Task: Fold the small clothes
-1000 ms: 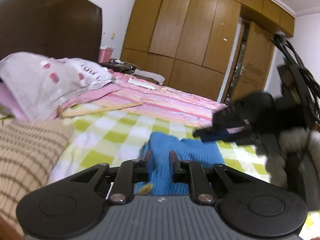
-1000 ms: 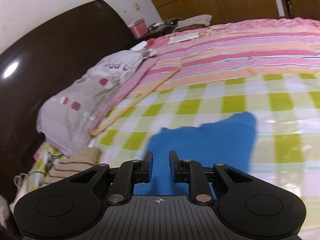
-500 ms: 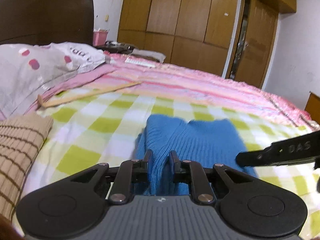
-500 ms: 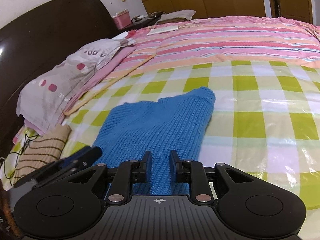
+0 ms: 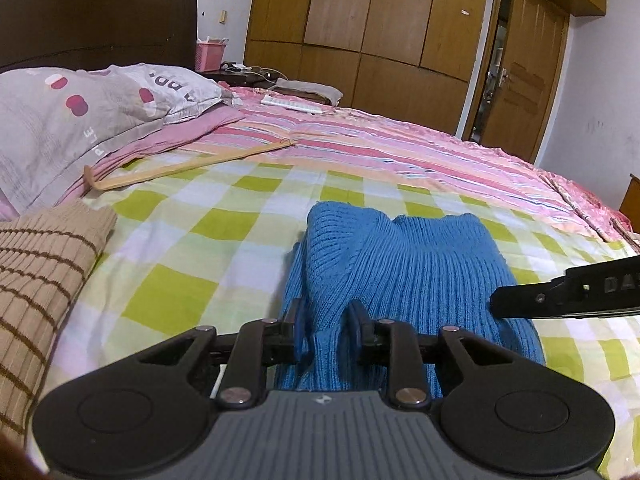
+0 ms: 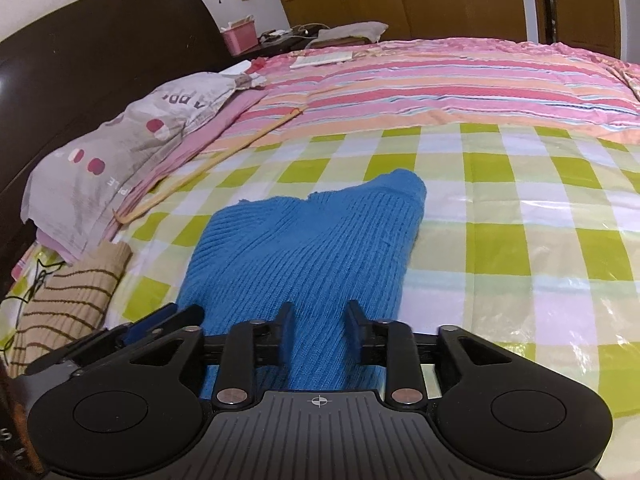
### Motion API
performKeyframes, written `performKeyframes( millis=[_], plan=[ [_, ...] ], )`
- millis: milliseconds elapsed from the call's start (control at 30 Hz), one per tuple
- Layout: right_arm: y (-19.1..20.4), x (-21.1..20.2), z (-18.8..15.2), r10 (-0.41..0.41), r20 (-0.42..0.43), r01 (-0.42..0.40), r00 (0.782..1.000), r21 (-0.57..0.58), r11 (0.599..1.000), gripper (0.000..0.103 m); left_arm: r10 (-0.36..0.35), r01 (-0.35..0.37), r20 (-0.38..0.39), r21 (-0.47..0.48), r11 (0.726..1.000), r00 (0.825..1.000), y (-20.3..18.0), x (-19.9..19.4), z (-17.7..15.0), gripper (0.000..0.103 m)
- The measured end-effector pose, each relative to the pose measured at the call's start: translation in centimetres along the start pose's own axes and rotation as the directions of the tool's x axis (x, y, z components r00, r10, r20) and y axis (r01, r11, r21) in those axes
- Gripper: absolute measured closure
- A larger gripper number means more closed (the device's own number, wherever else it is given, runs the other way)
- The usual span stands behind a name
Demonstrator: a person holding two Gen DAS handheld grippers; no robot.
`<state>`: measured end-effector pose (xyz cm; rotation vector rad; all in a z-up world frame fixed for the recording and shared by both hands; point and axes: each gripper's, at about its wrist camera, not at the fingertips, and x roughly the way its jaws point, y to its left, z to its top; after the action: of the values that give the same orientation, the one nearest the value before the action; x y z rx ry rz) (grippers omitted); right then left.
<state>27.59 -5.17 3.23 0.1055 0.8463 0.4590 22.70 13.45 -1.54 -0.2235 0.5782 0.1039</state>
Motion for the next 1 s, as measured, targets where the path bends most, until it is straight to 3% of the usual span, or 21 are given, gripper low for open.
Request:
performKeyframes(
  millis=[300, 533, 767, 833, 900, 1000],
  plan=[
    [-0.8, -0.6, -2.5, 0.013, -0.04, -0.011, 0.999, 0.04, 0.999, 0.044, -0.013, 0.013, -0.013, -0.007, 1.0, 1.0, 0.4, -0.2, 0.1, 0.07],
    [-2.0, 1.4, -3.7, 0.068, -0.07, -0.056, 0.995, 0.157, 0.986, 0.04, -0.015, 0.015, -0.017, -0.005, 1.0, 1.0, 0.6, -0.1, 0.0, 0.07],
    [-3.6, 0.9, -4.4, 0.15, -0.044, -0.136, 0.988, 0.239, 0.961, 0.039, -0.128, 0.13, 0.024, -0.127, 0.983, 0.992, 3.0, -1.7, 0.8, 0.07],
    [-3.8, 0.8, -4.6, 0.165, -0.036, -0.152, 0.986, 0.246, 0.957, 0.039, -0.154, 0.159, 0.041, -0.136, 0.978, 0.987, 3.3, -2.0, 0.9, 0.068],
    [-4.0, 1.0, -4.7, 0.178, -0.03, -0.164, 0.984, 0.262, 0.951, 0.038, -0.168, 0.173, 0.046, -0.136, 0.975, 0.985, 3.2, -2.0, 0.8, 0.056],
    [-4.1, 1.5, -5.0, 0.199, -0.031, -0.182, 0.98, 0.284, 0.941, 0.037, -0.145, 0.145, 0.011, -0.115, 0.983, 0.989, 3.0, -1.0, 0.3, 0.051]
  ],
)
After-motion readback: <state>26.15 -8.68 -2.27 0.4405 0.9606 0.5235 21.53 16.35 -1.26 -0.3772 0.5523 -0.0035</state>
